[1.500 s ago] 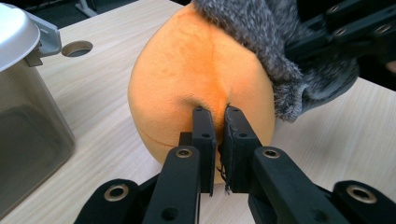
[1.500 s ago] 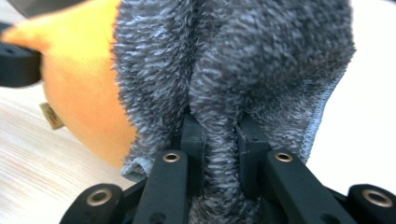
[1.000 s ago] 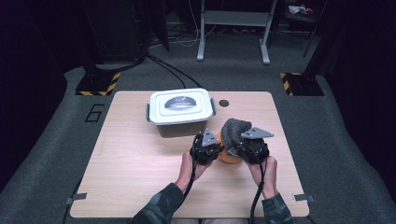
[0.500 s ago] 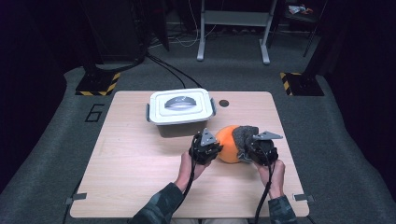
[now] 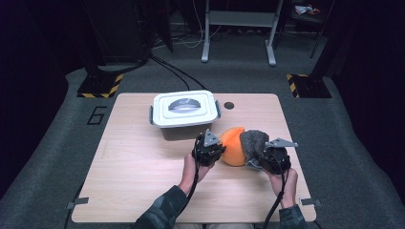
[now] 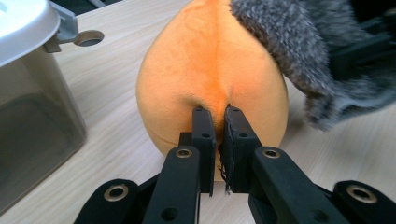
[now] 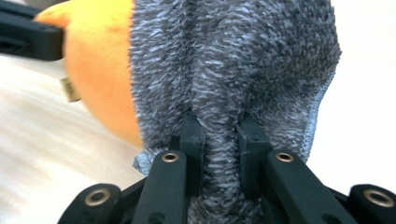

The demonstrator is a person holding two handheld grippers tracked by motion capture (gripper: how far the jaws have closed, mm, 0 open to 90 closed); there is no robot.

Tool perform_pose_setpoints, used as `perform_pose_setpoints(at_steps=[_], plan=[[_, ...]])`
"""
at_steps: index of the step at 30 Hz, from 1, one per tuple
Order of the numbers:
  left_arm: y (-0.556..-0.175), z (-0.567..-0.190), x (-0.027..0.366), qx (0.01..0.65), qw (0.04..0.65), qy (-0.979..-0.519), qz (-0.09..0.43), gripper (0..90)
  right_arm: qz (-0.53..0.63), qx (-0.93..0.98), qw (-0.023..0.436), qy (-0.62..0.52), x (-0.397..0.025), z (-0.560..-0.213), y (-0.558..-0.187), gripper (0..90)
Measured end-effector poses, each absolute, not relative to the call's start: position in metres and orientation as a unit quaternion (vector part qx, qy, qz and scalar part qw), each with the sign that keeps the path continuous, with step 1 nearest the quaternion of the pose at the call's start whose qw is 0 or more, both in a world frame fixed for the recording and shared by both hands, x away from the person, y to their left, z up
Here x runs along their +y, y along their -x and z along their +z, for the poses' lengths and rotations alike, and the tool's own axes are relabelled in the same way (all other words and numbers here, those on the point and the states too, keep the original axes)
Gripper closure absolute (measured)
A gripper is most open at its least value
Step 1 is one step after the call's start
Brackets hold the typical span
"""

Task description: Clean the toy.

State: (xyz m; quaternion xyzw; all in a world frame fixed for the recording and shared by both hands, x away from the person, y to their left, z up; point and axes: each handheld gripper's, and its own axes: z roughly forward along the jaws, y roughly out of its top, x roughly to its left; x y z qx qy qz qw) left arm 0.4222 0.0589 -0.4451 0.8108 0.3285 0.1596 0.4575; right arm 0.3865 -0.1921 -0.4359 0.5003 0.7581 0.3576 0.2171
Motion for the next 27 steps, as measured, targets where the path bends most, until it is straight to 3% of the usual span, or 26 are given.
perform_pose_setpoints(at_steps=[19,27], plan=[[-0.428,-0.443,0.055,0.34,0.458,-0.805,0.163,84.4,0.339,0.801,0.146,-0.472,-0.185,-0.458,-0.336,75.2],[-0.43,-0.442,0.054,0.34,0.458,-0.805,0.162,84.4,0.327,0.818,0.091,-0.464,-0.163,-0.477,-0.322,75.0]])
